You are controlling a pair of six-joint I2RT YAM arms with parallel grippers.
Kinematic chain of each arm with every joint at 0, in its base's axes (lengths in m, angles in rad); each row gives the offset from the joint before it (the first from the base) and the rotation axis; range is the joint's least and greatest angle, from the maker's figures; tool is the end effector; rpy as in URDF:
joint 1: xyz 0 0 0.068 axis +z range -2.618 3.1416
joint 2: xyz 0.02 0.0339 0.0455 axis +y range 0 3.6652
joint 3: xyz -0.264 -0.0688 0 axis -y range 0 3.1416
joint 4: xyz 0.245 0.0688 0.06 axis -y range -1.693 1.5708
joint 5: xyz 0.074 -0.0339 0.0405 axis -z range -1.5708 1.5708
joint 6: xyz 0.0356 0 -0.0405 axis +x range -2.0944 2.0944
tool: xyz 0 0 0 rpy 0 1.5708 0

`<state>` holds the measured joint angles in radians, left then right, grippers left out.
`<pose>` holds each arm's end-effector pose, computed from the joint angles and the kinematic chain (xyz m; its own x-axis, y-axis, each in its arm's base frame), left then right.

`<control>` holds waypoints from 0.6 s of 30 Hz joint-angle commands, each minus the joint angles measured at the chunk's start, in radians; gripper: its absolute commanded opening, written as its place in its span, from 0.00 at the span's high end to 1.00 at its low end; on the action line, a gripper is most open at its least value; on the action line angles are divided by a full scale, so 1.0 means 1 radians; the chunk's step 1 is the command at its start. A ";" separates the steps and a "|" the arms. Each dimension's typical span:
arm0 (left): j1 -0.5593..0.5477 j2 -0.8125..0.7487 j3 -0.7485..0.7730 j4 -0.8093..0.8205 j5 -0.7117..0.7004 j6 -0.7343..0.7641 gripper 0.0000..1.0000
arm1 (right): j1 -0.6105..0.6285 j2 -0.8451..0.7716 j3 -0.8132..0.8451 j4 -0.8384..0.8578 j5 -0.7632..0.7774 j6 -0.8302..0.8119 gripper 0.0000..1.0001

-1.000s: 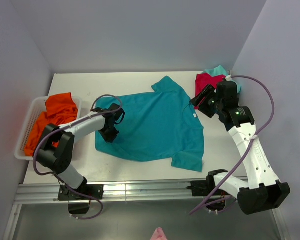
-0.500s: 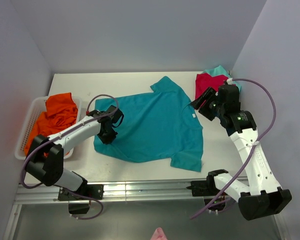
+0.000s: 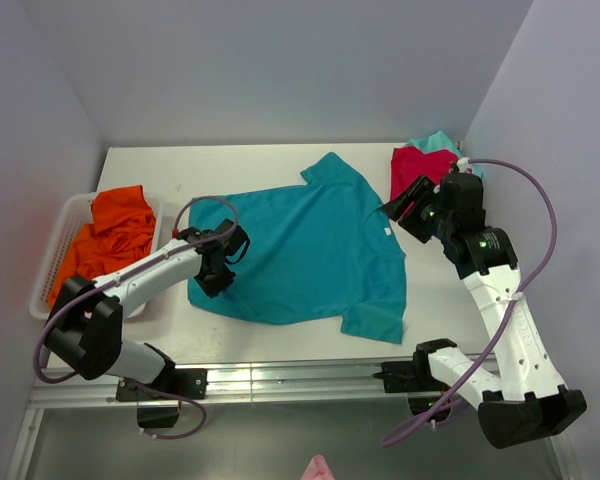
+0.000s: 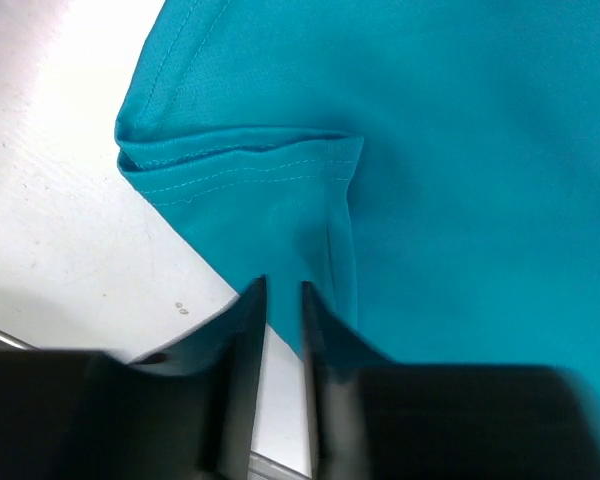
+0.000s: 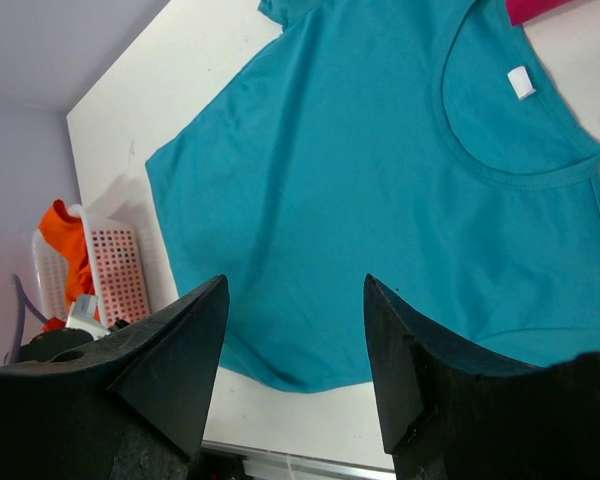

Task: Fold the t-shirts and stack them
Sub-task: Flatten the tshirt out

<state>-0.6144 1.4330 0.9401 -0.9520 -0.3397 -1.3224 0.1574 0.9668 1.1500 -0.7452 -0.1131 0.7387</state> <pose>0.2041 -0.1295 0.2052 -0.6930 -0.6296 -0.3513 -0.6606 0.7497 -0.0404 0.1896 0.0342 0.3761 -0.5575 0.5889 -0.5851 0.1695 0.7707 0.6142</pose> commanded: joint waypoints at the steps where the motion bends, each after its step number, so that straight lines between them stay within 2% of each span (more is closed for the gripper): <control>1: -0.007 -0.026 -0.007 0.001 -0.022 -0.011 0.71 | 0.007 -0.022 -0.019 0.009 0.010 -0.009 0.37; 7: -0.008 0.059 0.029 0.025 -0.021 0.022 0.59 | 0.007 -0.023 -0.029 0.015 0.006 -0.005 0.37; 18: -0.008 0.170 0.108 0.056 -0.010 0.060 0.59 | 0.007 -0.019 -0.035 0.017 0.004 -0.007 0.37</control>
<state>-0.6170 1.5909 1.0004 -0.9104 -0.3386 -1.2877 0.1593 0.9596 1.1225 -0.7483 -0.1135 0.7387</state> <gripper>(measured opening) 0.408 0.632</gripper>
